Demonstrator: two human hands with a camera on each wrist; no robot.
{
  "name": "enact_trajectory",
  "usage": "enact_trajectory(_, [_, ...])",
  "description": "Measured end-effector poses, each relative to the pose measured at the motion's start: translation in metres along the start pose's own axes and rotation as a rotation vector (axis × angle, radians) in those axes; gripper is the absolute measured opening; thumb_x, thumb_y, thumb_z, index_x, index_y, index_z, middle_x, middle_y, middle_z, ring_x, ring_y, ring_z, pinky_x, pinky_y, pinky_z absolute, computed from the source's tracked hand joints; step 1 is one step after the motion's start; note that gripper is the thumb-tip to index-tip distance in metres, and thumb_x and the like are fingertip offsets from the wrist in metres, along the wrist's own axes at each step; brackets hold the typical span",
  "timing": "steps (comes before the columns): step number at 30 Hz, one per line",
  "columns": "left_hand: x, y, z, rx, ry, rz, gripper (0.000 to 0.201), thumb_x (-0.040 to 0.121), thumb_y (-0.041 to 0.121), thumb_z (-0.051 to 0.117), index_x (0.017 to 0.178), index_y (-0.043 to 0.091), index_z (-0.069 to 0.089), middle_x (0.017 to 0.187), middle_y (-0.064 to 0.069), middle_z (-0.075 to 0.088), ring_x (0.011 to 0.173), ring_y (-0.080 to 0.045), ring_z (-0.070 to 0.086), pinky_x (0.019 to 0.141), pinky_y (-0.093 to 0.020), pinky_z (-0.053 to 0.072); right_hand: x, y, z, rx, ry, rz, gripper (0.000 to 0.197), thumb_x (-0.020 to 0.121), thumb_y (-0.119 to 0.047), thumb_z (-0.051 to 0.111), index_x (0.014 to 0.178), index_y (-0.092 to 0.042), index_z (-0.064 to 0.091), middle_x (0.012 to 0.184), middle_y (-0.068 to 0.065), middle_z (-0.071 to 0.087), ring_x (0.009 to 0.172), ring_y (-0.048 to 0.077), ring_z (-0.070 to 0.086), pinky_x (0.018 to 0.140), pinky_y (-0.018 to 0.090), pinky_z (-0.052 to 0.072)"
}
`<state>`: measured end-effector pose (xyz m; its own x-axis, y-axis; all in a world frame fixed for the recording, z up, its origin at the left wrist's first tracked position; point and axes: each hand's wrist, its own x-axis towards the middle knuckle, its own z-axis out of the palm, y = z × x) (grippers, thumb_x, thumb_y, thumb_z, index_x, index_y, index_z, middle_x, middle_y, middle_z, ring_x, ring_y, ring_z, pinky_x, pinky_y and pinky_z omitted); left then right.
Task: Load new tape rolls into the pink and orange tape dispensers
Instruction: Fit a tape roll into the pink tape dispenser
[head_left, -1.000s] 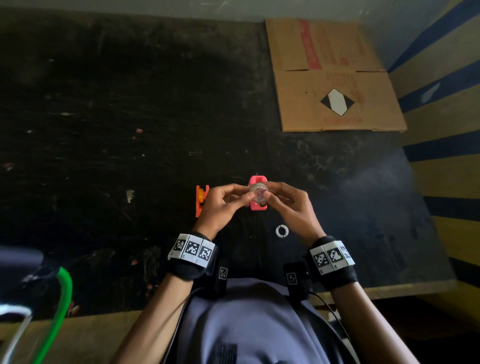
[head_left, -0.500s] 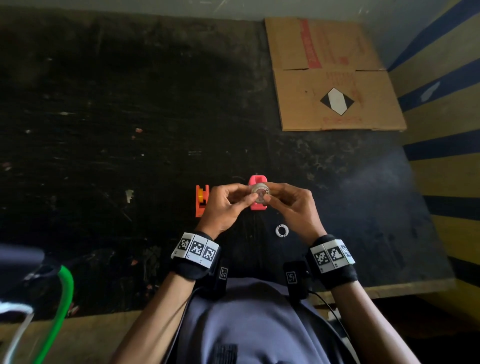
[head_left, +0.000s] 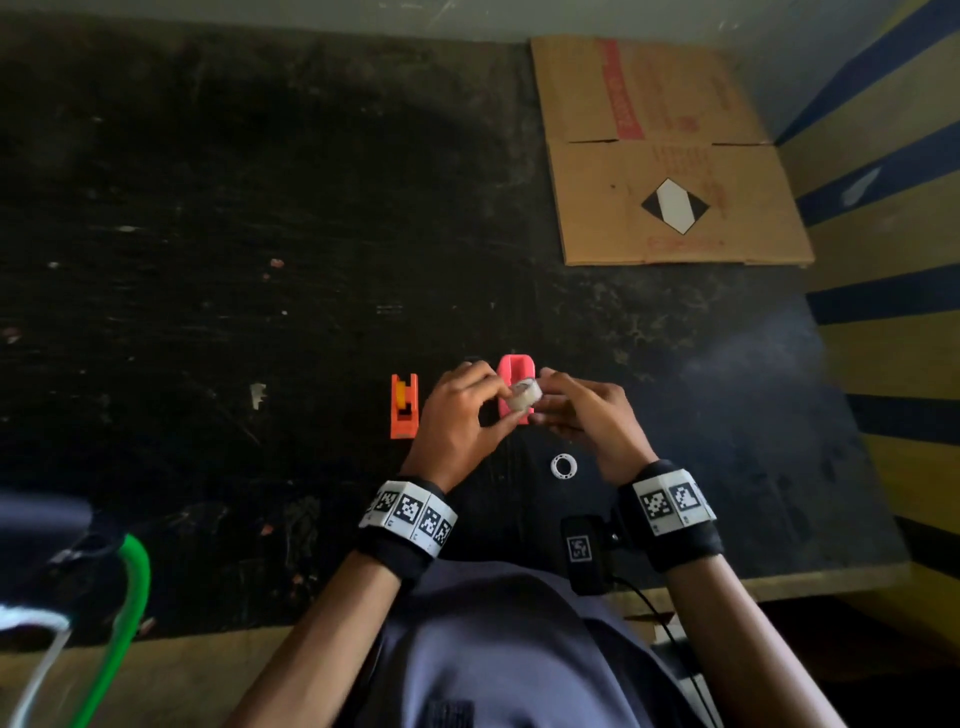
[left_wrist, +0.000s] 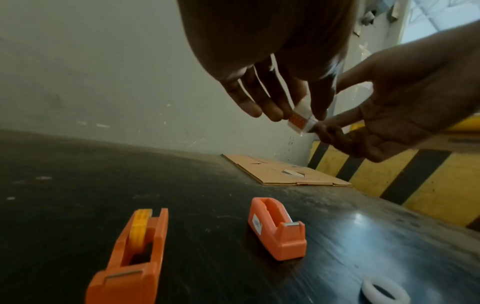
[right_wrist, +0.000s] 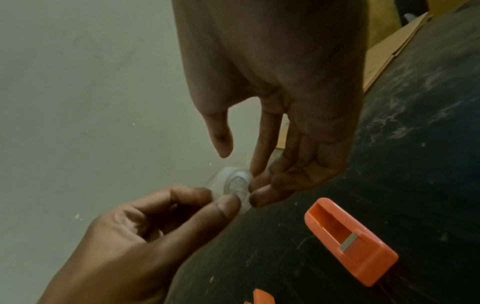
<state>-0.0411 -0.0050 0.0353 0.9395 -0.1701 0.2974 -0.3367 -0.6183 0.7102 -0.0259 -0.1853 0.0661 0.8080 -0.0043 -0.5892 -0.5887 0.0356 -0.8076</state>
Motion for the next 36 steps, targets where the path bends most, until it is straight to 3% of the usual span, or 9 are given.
enact_trajectory(2, [-0.001, -0.001, 0.002, 0.051, -0.021, 0.034, 0.02, 0.078, 0.031, 0.078, 0.081, 0.013, 0.07, 0.086, 0.004, 0.063, 0.084, -0.012, 0.058, 0.076, -0.036, 0.05, 0.006, 0.003, 0.0, -0.064, 0.048, -0.04, 0.023, 0.088, -0.028, 0.076, 0.097, -0.007, 0.079, 0.084, 0.013, 0.079, 0.069, 0.016, 0.07, 0.054, 0.018, 0.048])
enact_trajectory(6, [-0.002, -0.007, 0.006, -0.011, -0.05, -0.017, 0.031, 0.08, 0.044, 0.072, 0.092, 0.015, 0.074, 0.093, 0.004, 0.065, 0.089, -0.012, 0.058, 0.077, -0.033, 0.05, 0.018, 0.006, -0.001, -0.232, 0.113, -0.114, 0.017, 0.073, -0.024, 0.087, 0.087, -0.013, 0.083, 0.08, 0.007, 0.08, 0.072, 0.015, 0.075, 0.069, 0.025, 0.055])
enact_trajectory(11, [0.001, -0.022, 0.012, -0.083, -0.047, -0.267, 0.053, 0.07, 0.032, 0.083, 0.118, 0.024, 0.063, 0.1, 0.007, 0.059, 0.093, -0.011, 0.056, 0.084, -0.033, 0.052, 0.032, 0.001, 0.0, -0.508, 0.283, -0.314, 0.018, 0.072, -0.017, 0.09, 0.086, -0.02, 0.08, 0.072, -0.011, 0.074, 0.06, -0.014, 0.064, 0.061, -0.001, 0.046])
enact_trajectory(15, [0.01, -0.043, 0.028, -0.048, -0.241, -0.395, 0.081, 0.059, 0.031, 0.09, 0.131, 0.027, 0.053, 0.104, 0.008, 0.054, 0.102, -0.013, 0.053, 0.092, -0.039, 0.049, 0.054, 0.006, 0.005, -0.593, 0.315, -0.377, 0.021, 0.068, -0.01, 0.089, 0.086, -0.016, 0.08, 0.067, -0.012, 0.07, 0.059, -0.006, 0.066, 0.067, 0.012, 0.057])
enact_trajectory(18, [0.023, -0.054, 0.046, 0.003, -0.393, -0.468, 0.106, 0.05, 0.035, 0.093, 0.142, 0.026, 0.043, 0.127, 0.0, 0.055, 0.12, -0.022, 0.05, 0.103, -0.043, 0.044, 0.073, 0.014, 0.008, -0.614, 0.304, -0.363, 0.02, 0.069, -0.012, 0.089, 0.086, -0.016, 0.079, 0.068, -0.01, 0.073, 0.062, 0.004, 0.07, 0.065, 0.019, 0.059])
enact_trajectory(23, [0.031, -0.073, 0.076, 0.049, -0.508, -0.535, 0.13, 0.046, 0.041, 0.094, 0.153, 0.029, 0.021, 0.147, -0.005, 0.045, 0.136, -0.026, 0.038, 0.112, -0.043, 0.037, 0.099, 0.028, 0.014, -0.648, 0.338, -0.35, 0.017, 0.069, -0.01, 0.086, 0.085, -0.015, 0.081, 0.068, -0.006, 0.074, 0.059, 0.003, 0.069, 0.062, 0.02, 0.06])
enact_trajectory(26, [0.033, -0.08, 0.088, 0.059, -0.482, -0.534, 0.126, 0.049, 0.042, 0.091, 0.153, 0.034, 0.02, 0.14, -0.005, 0.049, 0.129, -0.026, 0.043, 0.107, -0.041, 0.039, 0.107, 0.035, 0.017, -0.645, 0.374, -0.339, 0.015, 0.069, -0.014, 0.085, 0.083, -0.016, 0.08, 0.069, -0.005, 0.075, 0.062, 0.007, 0.071, 0.065, 0.028, 0.062])
enact_trajectory(30, [0.036, -0.086, 0.092, 0.005, -0.4, -0.532, 0.11, 0.051, 0.036, 0.09, 0.146, 0.033, 0.034, 0.131, -0.003, 0.052, 0.12, -0.023, 0.049, 0.101, -0.04, 0.044, 0.112, 0.044, 0.019, -0.644, 0.396, -0.362, 0.016, 0.07, -0.018, 0.085, 0.084, -0.014, 0.08, 0.075, -0.002, 0.076, 0.066, 0.012, 0.072, 0.067, 0.035, 0.062])
enact_trajectory(36, [0.038, -0.087, 0.093, 0.004, -0.386, -0.516, 0.107, 0.047, 0.041, 0.091, 0.138, 0.029, 0.038, 0.129, -0.003, 0.055, 0.117, -0.024, 0.052, 0.097, -0.04, 0.047, 0.111, 0.054, 0.018, -0.653, 0.414, -0.423, 0.015, 0.072, -0.015, 0.085, 0.085, -0.01, 0.078, 0.077, 0.0, 0.075, 0.066, 0.011, 0.071, 0.064, 0.032, 0.062])
